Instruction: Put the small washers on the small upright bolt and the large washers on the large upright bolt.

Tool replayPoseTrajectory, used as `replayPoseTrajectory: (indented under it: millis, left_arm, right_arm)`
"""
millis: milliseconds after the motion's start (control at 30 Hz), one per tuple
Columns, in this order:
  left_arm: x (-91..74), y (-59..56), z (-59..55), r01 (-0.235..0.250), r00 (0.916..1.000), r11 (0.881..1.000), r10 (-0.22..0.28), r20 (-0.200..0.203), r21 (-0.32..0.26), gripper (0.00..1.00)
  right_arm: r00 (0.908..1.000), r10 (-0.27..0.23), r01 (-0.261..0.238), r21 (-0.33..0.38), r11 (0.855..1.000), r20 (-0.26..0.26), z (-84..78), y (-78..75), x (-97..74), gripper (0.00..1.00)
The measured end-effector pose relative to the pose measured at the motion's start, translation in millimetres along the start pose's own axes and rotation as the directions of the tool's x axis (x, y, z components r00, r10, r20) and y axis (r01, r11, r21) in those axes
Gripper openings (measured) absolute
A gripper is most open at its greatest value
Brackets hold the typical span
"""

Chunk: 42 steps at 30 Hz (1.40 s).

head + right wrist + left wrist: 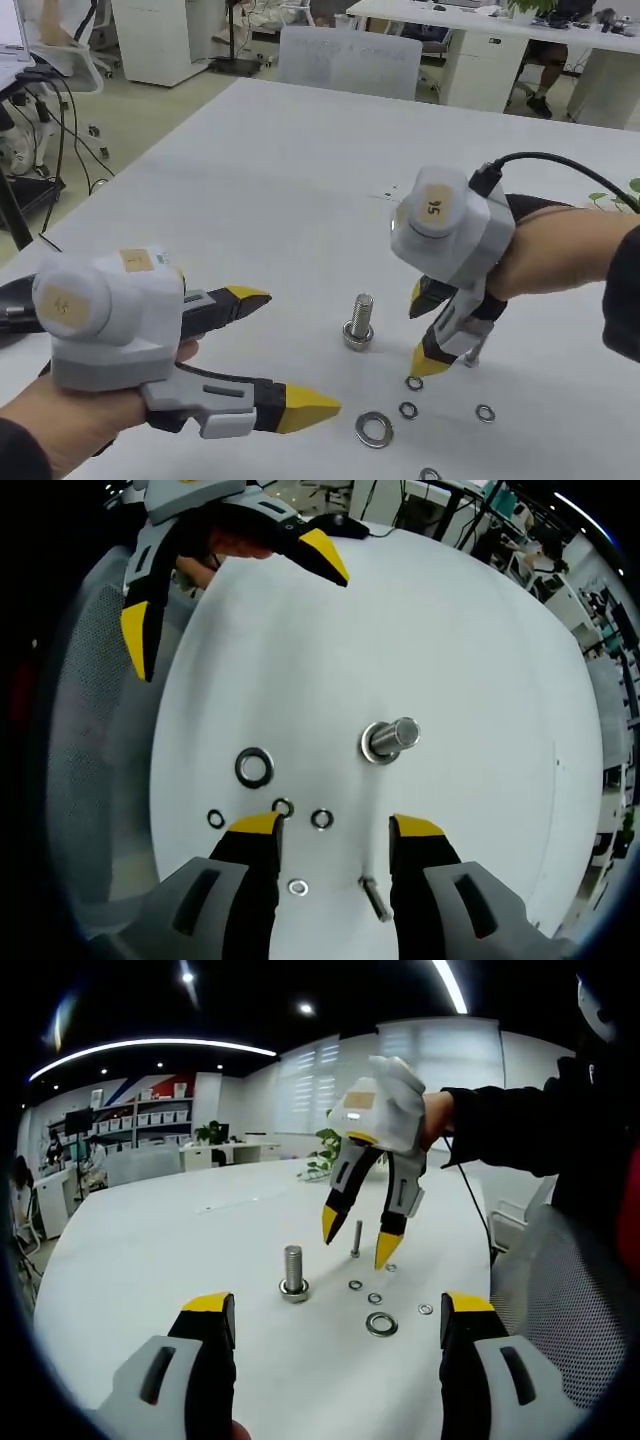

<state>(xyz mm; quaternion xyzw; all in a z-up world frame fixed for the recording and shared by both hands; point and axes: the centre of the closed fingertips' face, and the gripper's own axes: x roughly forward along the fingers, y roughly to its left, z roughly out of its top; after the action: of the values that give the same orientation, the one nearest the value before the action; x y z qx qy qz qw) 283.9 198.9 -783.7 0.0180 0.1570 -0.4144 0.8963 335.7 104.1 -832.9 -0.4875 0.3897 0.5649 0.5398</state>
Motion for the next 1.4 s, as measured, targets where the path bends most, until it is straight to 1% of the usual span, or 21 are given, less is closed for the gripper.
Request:
replayPoseTrajectory:
  millis: [300, 567, 933, 1133, 1400]
  left_arm:
    - [0.0, -0.8, -0.7, 0.002, 1.0000, 1.000, -0.002, -0.002, 0.003, 0.84]
    - [-0.6, -0.6, -1.1, 0.003, 1.0000, 1.000, -0.003, -0.004, 0.006, 0.84]
    - [-1.3, 0.1, -0.3, 0.001, 1.0000, 1.000, -0.001, -0.001, 0.007, 0.84]
    - [-1.4, -0.2, -0.1, 0.002, 1.0000, 1.000, -0.002, -0.001, 0.008, 0.84]
    - [-2.7, 0.4, 0.0, -0.001, 1.0000, 1.000, 0.001, 0.001, 0.008, 0.84]
  right_arm:
    - [0.9999, 0.011, -0.011, 0.004, 1.000, -0.002, -7.4, 16.2, -0.1, 0.44]
    - [0.9999, 0.014, -0.014, 0.008, 1.000, -0.005, -10.8, 24.2, -1.9, 0.44]
    - [0.9995, 0.030, -0.030, 0.001, 1.000, -0.006, -10.1, 34.8, 0.0, 0.44]
    - [0.9989, 0.047, -0.047, -0.004, 0.999, 0.002, -6.1, 42.0, 3.8, 0.44]
    - [0.9979, 0.065, -0.065, -0.016, 0.998, 0.001, -1.4, 46.6, 10.1, 0.43]
